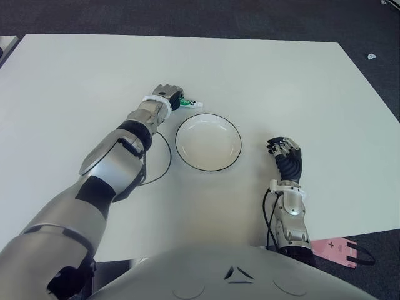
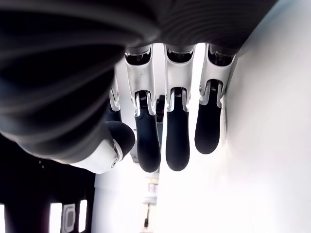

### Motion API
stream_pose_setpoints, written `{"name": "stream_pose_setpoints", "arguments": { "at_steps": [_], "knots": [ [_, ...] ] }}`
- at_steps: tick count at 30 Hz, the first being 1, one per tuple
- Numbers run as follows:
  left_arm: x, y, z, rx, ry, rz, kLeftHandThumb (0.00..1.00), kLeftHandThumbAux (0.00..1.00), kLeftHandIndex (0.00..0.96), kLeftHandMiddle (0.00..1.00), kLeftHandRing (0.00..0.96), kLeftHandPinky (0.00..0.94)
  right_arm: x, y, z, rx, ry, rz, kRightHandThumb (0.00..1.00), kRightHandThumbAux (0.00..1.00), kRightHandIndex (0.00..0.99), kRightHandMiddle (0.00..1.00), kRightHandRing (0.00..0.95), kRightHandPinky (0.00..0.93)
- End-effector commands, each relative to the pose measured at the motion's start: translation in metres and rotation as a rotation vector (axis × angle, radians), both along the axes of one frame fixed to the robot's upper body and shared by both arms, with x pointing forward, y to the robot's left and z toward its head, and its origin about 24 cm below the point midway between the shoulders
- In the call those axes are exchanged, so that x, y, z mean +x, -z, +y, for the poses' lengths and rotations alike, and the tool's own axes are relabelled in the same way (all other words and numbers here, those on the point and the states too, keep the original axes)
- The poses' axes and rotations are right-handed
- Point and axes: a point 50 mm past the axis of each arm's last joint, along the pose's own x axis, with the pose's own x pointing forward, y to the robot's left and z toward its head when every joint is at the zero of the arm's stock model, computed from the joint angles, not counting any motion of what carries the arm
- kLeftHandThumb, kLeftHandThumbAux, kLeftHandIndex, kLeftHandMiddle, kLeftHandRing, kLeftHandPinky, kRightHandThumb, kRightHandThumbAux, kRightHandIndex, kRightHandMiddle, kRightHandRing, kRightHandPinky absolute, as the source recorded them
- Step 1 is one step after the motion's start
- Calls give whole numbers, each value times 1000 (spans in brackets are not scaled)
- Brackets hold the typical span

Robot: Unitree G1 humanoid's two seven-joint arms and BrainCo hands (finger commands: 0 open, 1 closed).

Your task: Put the toothpaste on the table into the plate.

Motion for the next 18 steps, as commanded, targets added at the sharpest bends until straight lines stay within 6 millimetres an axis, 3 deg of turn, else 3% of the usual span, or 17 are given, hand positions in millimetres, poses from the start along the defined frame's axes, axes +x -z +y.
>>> {"name": "stream_pose_setpoints", "arguments": {
  "at_steps": [1, 10, 11, 13, 14, 18],
  "knots": [
    [-48, 70, 35, 90, -123, 310, 945, 652, 393, 464, 516, 570, -11, 24, 1, 29, 19, 141, 711, 728, 428, 476, 468, 463],
    [-48, 70, 36, 90, -124, 310, 945, 652, 393, 464, 516, 570, -10, 25, 1, 29, 19, 141, 711, 728, 428, 476, 468, 463],
    [-24, 37, 32, -93, -162, 60, 945, 652, 393, 464, 516, 570, -10, 23, 4, 34, 14, 131, 711, 728, 428, 476, 468, 463],
    [0, -13, 34, -313, -226, -264, 947, 652, 387, 484, 521, 690, -10, 20, 6, 40, 8, 119, 711, 728, 428, 480, 475, 473],
    [3, -21, 41, -361, -268, -310, 948, 652, 385, 492, 523, 736, -10, 20, 7, 42, 8, 117, 711, 728, 428, 482, 478, 478],
    [0, -15, 52, -414, -328, -294, 948, 653, 381, 501, 525, 783, -9, 20, 8, 43, 8, 115, 710, 728, 427, 488, 487, 493]
  ]
}}
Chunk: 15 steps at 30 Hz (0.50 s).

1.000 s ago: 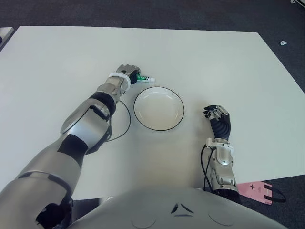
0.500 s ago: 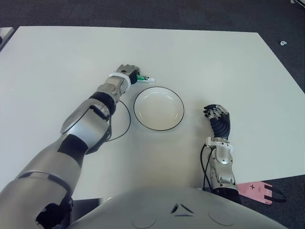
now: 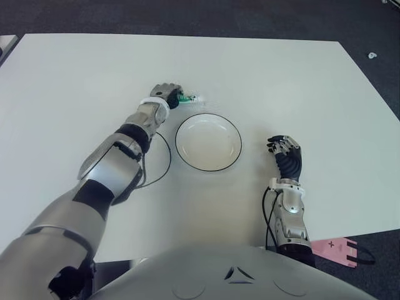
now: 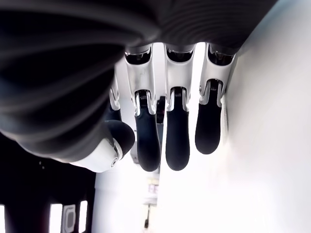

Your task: Put the toothpaste on the table into the plate.

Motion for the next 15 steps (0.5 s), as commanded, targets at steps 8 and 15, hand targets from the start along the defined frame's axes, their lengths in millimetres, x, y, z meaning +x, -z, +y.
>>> {"name": "stream_pose_setpoints", "arguments": {
  "at_steps": [8, 15],
  "knots": [
    [-4, -4, 34, -170, -137, -120, 949, 653, 378, 504, 526, 814, -10, 21, 4, 37, 2, 122, 710, 727, 428, 497, 496, 498],
    [-7, -5, 28, -239, -119, -176, 948, 654, 377, 502, 526, 803, -10, 22, 5, 36, -1, 122, 709, 727, 428, 498, 499, 501]
  ]
}}
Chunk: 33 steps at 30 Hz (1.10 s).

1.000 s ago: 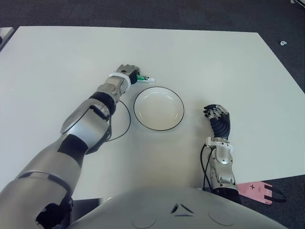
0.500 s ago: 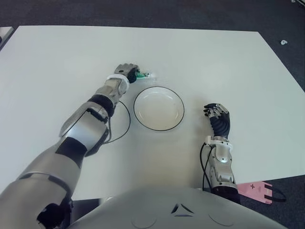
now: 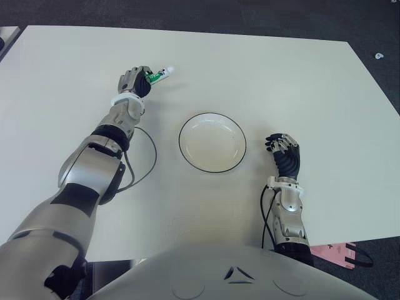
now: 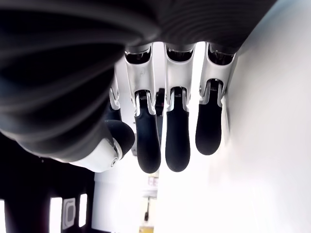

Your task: Put the toothpaste on the table into the plate.

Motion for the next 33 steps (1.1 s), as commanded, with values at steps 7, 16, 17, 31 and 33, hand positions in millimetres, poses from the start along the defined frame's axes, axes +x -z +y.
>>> {"name": "stream_pose_setpoints", "arguments": {
  "at_steps": [7, 16, 17, 31, 33],
  "knots": [
    [-5, 4, -15, -146, 50, -49, 947, 655, 376, 498, 527, 783, -12, 21, 0, 28, 14, 118, 709, 727, 428, 501, 504, 510],
    [-5, -7, -19, -192, 117, -101, 947, 654, 378, 497, 526, 768, -11, 21, 1, 23, 10, 110, 709, 727, 429, 501, 501, 500],
    [-6, -8, -19, -195, 124, -107, 948, 654, 378, 497, 526, 767, -11, 21, 1, 23, 10, 110, 709, 727, 429, 501, 501, 501],
    [-16, -18, -27, -227, 220, -195, 948, 654, 378, 497, 523, 808, -9, 22, 1, 25, 4, 109, 710, 727, 428, 499, 498, 501],
    [-17, -19, -29, -233, 234, -201, 947, 654, 379, 496, 522, 805, -9, 22, 1, 27, 5, 108, 710, 727, 428, 498, 496, 498]
  ]
}}
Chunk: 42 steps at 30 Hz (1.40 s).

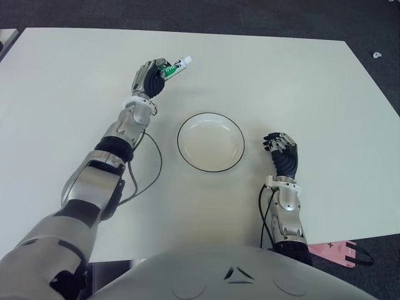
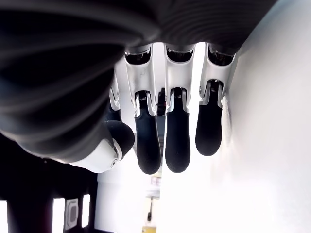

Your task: Put the toothpaste on the table into the plate.

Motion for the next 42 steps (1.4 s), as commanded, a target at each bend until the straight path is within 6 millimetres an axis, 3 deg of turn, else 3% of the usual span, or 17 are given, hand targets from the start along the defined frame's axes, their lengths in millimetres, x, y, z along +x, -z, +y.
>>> {"name": "stream_pose_setpoints", "arguments": {
  "at_steps": [1, 18, 28, 42],
  "knots": [
    [-7, 1, -1, -18, 41, -5, 947, 654, 378, 496, 522, 805, -11, 21, 0, 31, 12, 118, 710, 727, 428, 498, 495, 496],
    [-35, -12, -30, 11, 259, -109, 950, 652, 383, 498, 533, 858, -11, 21, 1, 20, -2, 121, 709, 727, 428, 491, 486, 480],
    [-56, -11, -50, 39, 452, -86, 950, 652, 381, 500, 534, 837, -9, 21, 0, 20, 0, 126, 708, 727, 428, 493, 493, 497],
    [-69, -2, -64, 118, 616, 16, 949, 652, 381, 503, 531, 825, -8, 22, 0, 19, -3, 126, 709, 727, 428, 496, 496, 502]
  ]
}}
